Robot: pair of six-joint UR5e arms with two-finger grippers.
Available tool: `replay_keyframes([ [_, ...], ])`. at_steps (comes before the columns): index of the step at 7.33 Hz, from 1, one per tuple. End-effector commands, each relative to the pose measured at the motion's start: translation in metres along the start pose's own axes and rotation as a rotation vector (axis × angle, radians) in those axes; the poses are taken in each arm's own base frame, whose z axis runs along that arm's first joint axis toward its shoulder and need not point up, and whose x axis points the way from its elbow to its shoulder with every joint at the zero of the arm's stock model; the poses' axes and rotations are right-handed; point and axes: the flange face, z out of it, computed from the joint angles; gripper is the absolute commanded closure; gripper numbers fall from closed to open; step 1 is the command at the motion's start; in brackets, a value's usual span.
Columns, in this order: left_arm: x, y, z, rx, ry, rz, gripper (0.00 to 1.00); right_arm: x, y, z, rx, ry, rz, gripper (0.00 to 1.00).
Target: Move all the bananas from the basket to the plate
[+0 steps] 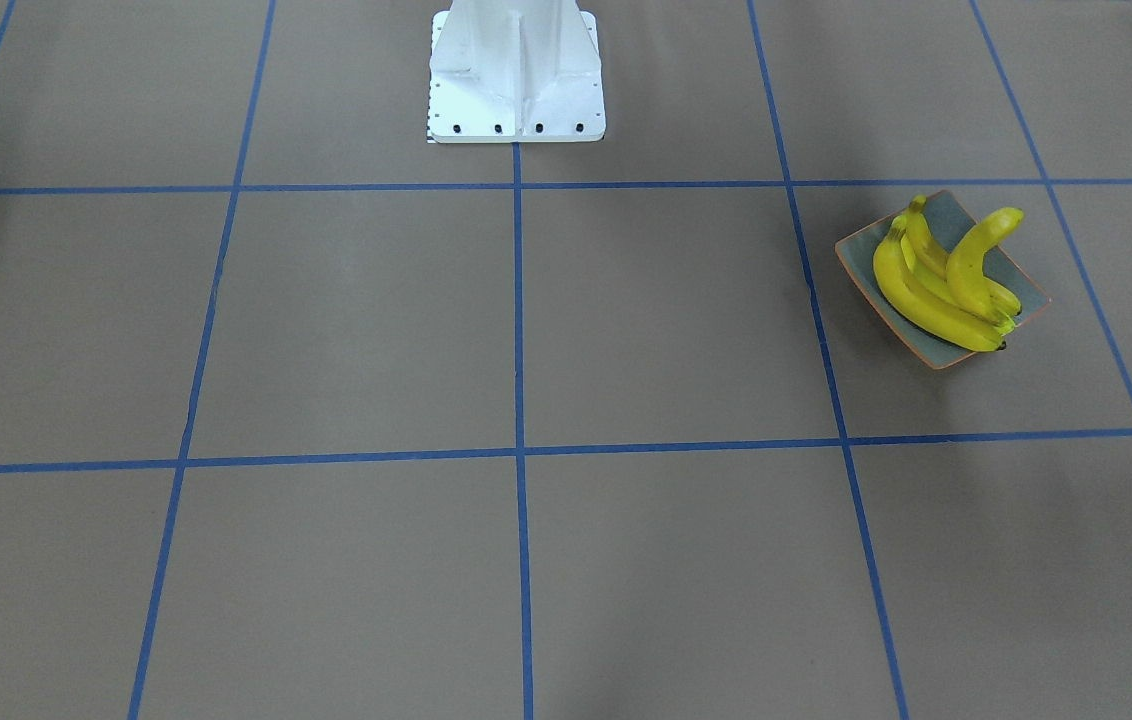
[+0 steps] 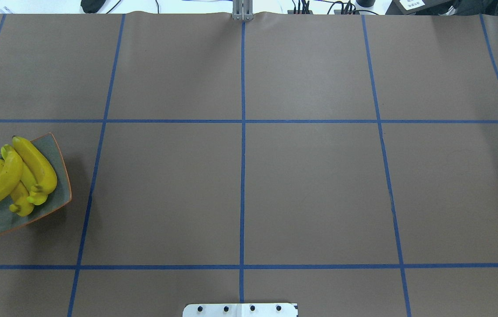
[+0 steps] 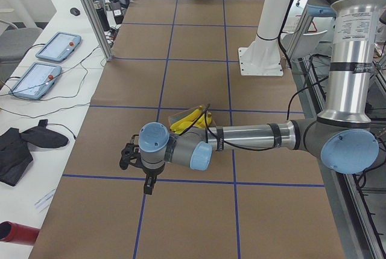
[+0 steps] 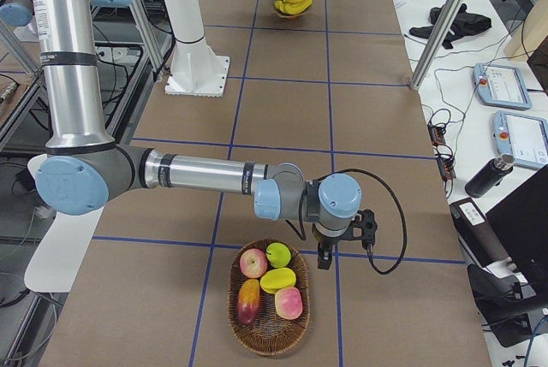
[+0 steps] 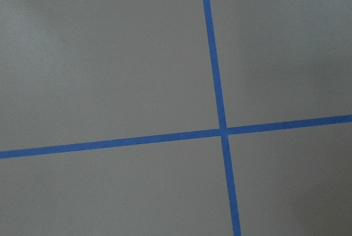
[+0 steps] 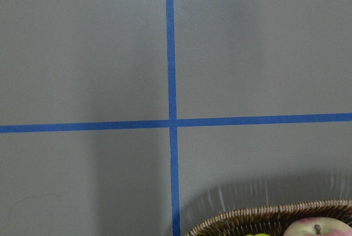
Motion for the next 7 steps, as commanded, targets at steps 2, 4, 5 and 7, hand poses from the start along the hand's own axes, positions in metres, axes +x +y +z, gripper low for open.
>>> replay_keyframes([
  [2, 0.003, -0.009, -0.001, -0.027, -0.002, -0.018, 0.0, -0.036, 0.016, -0.054, -0.054, 0.031, 0.095, 0.0],
  [4, 0.006, -0.009, -0.008, -0.044, -0.001, -0.038, 0.0, -0.038, 0.018, -0.049, -0.065, 0.035, 0.09, 0.0],
  [5, 0.013, -0.01, -0.019, -0.06, -0.003, -0.035, 0.0, -0.04, 0.018, -0.048, -0.066, 0.034, 0.088, 0.0],
  [7, 0.017, -0.007, -0.058, -0.071, -0.009, -0.015, 0.0, -0.039, 0.018, -0.046, -0.069, 0.036, 0.088, 0.0],
])
